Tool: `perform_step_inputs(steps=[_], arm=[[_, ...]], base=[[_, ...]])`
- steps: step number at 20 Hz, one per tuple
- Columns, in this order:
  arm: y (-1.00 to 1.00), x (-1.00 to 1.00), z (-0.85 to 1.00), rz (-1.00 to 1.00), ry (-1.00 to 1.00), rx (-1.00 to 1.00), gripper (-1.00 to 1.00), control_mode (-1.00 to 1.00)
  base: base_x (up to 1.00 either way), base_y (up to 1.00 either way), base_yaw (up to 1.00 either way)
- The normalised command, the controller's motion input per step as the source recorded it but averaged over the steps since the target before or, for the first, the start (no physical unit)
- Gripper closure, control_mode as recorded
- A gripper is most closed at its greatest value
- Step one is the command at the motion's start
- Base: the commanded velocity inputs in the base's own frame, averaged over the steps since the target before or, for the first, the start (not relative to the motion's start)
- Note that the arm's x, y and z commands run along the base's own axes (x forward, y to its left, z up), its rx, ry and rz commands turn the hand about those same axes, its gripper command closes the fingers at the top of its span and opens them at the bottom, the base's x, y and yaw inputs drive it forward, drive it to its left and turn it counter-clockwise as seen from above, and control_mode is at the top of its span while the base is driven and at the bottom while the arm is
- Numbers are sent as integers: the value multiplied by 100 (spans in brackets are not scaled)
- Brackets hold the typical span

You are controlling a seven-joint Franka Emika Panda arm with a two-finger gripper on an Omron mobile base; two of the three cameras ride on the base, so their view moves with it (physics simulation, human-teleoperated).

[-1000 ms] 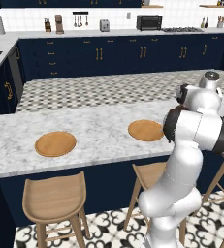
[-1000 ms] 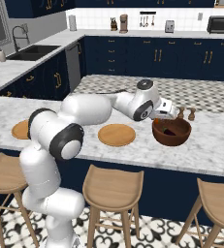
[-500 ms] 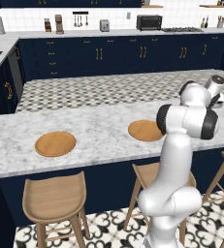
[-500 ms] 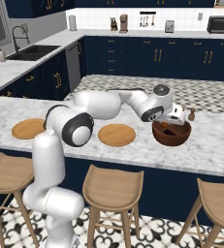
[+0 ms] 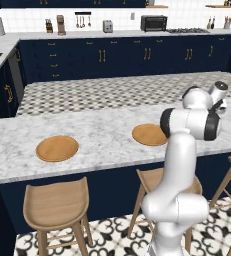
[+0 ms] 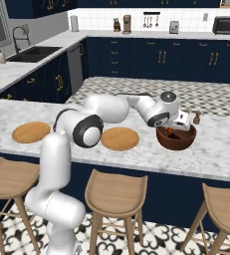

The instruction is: Pick the chicken drumstick and eggplant from their plates and place them in the bowl. Then put the bowl in the fridge.

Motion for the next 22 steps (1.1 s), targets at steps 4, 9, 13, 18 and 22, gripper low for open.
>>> perform_step_inputs(steps=[4,9,13,18,22], arm=[[-3,49,-22,0,7,0,100,-100],[-13,25,-17,0,9,0,100,-100],[-5,2,-17,0,4,0,100,-100],[-1,0,-14,0,0,0,100,-100],[0,0,-23,0,0,0,100,-100]], base=[[0,0,0],[0,0,0],[0,0,0],[0,0,0],[0,0,0]])
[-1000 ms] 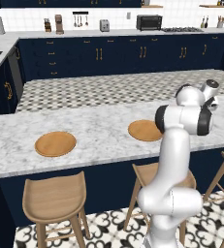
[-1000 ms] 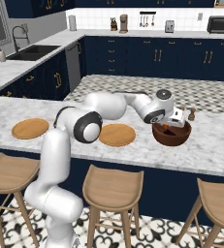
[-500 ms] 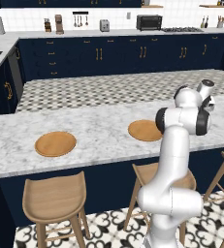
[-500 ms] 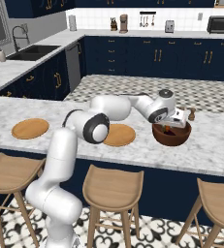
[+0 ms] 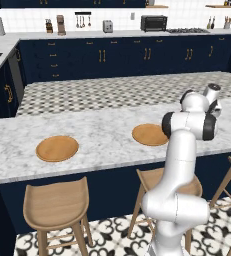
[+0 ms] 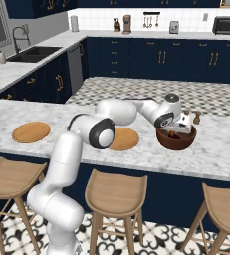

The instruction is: Pick the chicken drumstick and eggplant from their plates and place them in the bowl. Then put the bowl in the fridge.

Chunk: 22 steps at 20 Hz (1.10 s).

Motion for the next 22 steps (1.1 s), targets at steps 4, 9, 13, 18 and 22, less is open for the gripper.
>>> perform_step_inputs(steps=[4,9,13,18,22], arm=[[0,0,-24,0,0,0,-100,-100],[0,1,-5,0,1,0,-100,-100],[-3,4,2,0,0,0,-100,-100],[0,0,52,0,0,0,-100,-100],[3,-6,62,2,0,0,-100,-100]], base=[[0,0,0],[0,0,0],[0,0,0],[0,0,0],[0,0,0]])
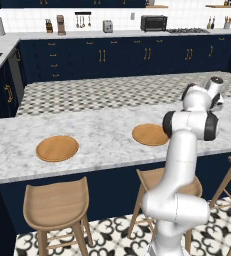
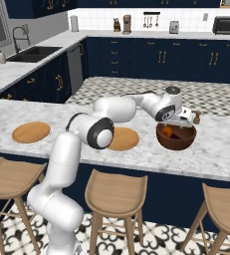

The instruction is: Pick the chicken drumstick and eggplant from their plates and place them in the bowl. Then put the bowl in the fridge.

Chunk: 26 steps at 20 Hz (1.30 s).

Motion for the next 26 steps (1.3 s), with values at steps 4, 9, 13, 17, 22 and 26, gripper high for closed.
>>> perform_step_inputs(steps=[4,9,13,17,22,26], arm=[[7,-28,23,8,0,-1,-100,-100],[-54,-10,1,-8,2,-2,-100,-100],[-17,-1,0,-29,8,8,-100,-100],[-34,-24,2,-32,12,24,-100,-100],[-23,-9,-8,-22,12,31,-100,-100],[0,4,-25,-6,1,21,-100,-100]], base=[[0,0,0],[0,0,0],[0,0,0],[0,0,0],[0,0,0],[0,0,0]])
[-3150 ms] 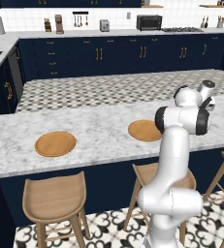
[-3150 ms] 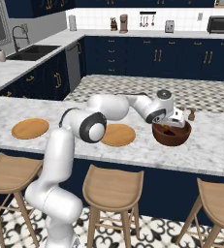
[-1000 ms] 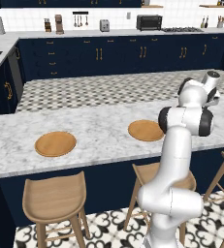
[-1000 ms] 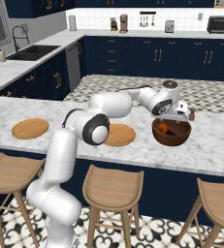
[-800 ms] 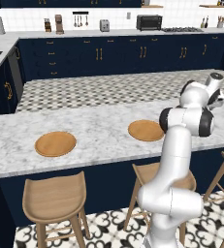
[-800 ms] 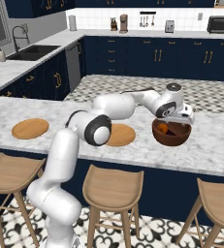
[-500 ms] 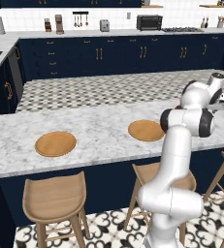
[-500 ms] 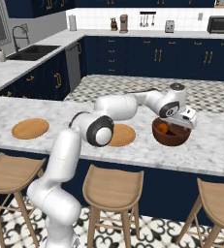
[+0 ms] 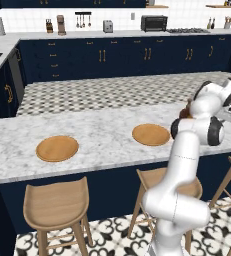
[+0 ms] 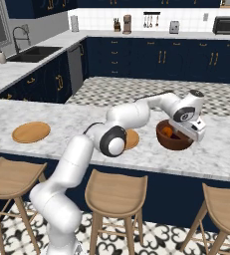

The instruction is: Pick the chicken drumstick and eggplant from their plates and place them in the bowl. Then put the bowl in the fridge.

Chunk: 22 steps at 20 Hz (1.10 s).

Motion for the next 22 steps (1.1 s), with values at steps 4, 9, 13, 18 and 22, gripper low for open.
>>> perform_step_inputs(steps=[4,9,13,18,22], arm=[[0,36,-11,-2,0,12,-100,-100],[6,15,-30,-7,0,3,-100,-100],[0,-1,-37,-8,0,0,-100,-100],[2,2,-31,-9,0,0,-100,-100],[17,11,-29,-6,0,0,100,-100]], base=[[0,0,0],[0,0,0],[0,0,0],[0,0,0],[0,0,0]])
